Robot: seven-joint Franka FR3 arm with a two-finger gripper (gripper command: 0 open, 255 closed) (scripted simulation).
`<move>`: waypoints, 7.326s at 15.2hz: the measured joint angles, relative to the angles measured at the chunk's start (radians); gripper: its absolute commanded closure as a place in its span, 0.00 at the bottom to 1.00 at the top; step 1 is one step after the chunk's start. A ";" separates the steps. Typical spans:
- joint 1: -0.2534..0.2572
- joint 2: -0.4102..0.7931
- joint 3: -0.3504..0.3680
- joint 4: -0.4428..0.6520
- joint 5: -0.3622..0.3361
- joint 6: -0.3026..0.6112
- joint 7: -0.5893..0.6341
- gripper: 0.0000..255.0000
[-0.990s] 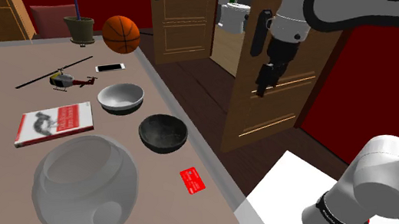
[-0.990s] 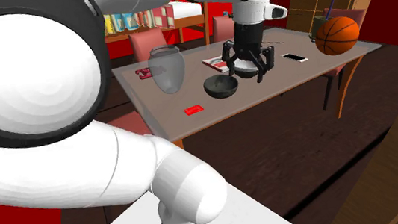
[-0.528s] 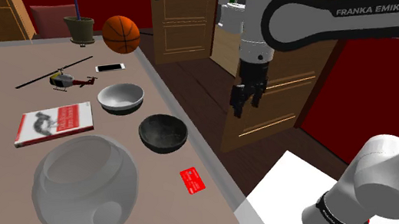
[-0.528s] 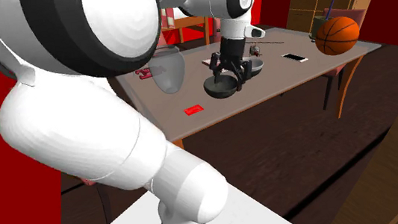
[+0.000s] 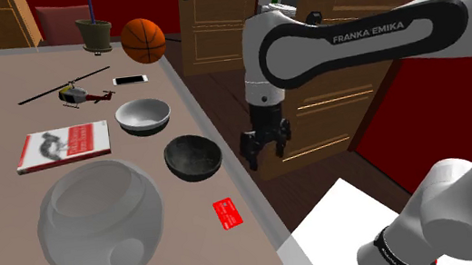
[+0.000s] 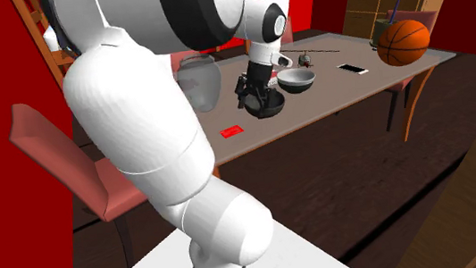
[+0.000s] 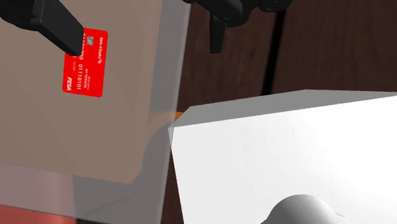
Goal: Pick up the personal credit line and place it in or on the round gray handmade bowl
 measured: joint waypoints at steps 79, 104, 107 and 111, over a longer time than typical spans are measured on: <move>0.055 0.785 0.040 1.066 0.003 -0.465 0.349 1.00; 0.050 0.832 0.024 0.936 -0.020 -0.302 0.285 0.00; 0.050 0.832 0.024 0.936 -0.020 -0.302 0.285 0.00; 0.049 0.883 0.021 1.077 -0.029 -0.392 0.297 0.00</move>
